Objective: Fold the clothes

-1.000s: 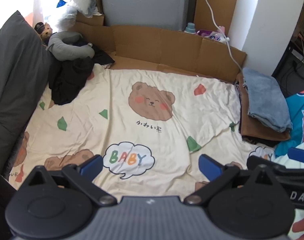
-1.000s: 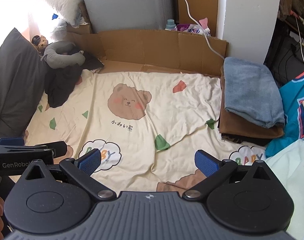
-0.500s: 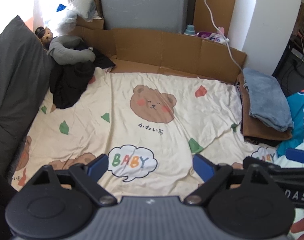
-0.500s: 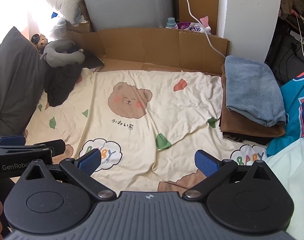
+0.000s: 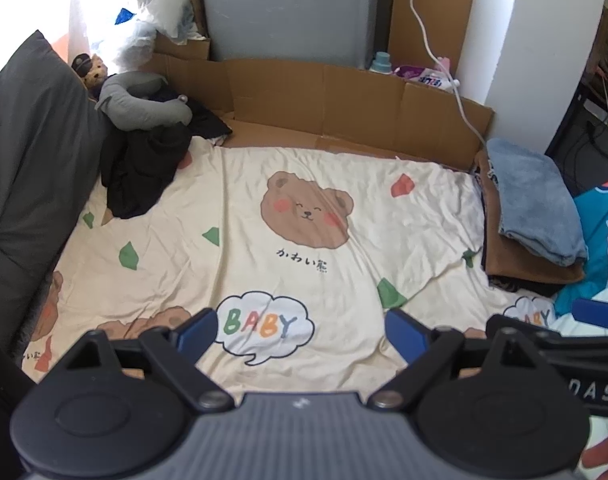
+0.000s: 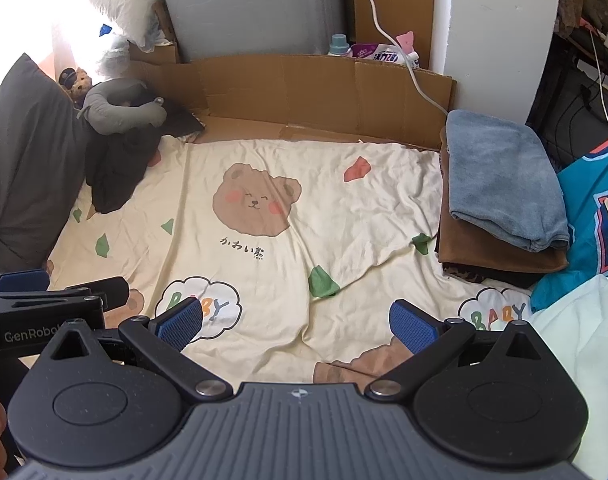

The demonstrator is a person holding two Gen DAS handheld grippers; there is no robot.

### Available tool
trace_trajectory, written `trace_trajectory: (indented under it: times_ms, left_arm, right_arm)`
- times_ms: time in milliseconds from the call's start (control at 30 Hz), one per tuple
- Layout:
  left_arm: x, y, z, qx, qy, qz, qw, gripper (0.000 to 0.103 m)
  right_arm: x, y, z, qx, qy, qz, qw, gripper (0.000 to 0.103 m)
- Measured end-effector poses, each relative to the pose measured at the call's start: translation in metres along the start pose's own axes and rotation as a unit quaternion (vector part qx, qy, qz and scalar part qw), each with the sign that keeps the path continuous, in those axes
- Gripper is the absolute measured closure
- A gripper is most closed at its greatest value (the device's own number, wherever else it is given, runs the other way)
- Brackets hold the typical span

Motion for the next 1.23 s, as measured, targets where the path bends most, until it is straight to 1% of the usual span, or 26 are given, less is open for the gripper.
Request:
trace_trajectory:
  times_ms: [133, 200, 333, 500, 600, 733, 900, 1067, 1233]
  left_arm:
    - [0.000, 0.003, -0.011, 0.020, 0.004, 0.014, 0.9997, 0.011]
    - [0.000, 0.004, -0.015, 0.025, 0.000, 0.010, 0.9996, 0.011]
    - [-0.001, 0.002, -0.016, 0.024, -0.001, 0.005, 0.9997, 0.011]
    - [-0.002, 0.002, -0.011, 0.022, 0.000, 0.003, 0.9997, 0.011]
    - [-0.002, 0.002, -0.008, 0.022, 0.000, 0.001, 0.9998, 0.011]
    - [-0.001, 0.001, -0.009, 0.029, 0.005, 0.008, 0.9995, 0.011]
    - [-0.002, -0.001, -0.007, 0.022, 0.002, 0.008, 0.9997, 0.011]
    - [-0.004, 0.000, -0.007, 0.024, 0.002, 0.011, 0.9996, 0.011]
    - [-0.006, -0.001, -0.008, 0.033, -0.002, 0.007, 0.9994, 0.011]
  right_arm:
    - [-0.001, 0.002, -0.007, 0.009, 0.005, 0.005, 1.000, 0.000]
    - [-0.002, 0.002, -0.011, 0.015, 0.008, 0.005, 1.000, 0.000]
    - [-0.004, 0.001, -0.011, 0.015, 0.006, 0.002, 1.000, 0.000]
    - [-0.009, 0.003, -0.008, 0.014, -0.013, -0.018, 1.000, 0.000]
    - [-0.009, 0.004, -0.010, 0.021, -0.020, -0.026, 0.999, 0.000]
    - [-0.008, 0.004, -0.010, 0.019, -0.018, -0.024, 0.999, 0.000]
    - [-0.008, -0.001, -0.007, 0.013, -0.011, -0.017, 1.000, 0.000]
    - [-0.010, 0.000, -0.005, 0.012, -0.008, -0.015, 1.000, 0.000]
    - [-0.016, 0.002, -0.006, 0.015, -0.017, -0.027, 0.999, 0.000]
Point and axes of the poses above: each gripper's, at about its wrist camera, not at the fingertips, and z roughly against the way its jaws point, x to its left, y to its underside, the point moved 2 cm from there along -z, roughly the way its jaws point, and after that the axes turned 8 degrees about -y, right-handed, at the moved point
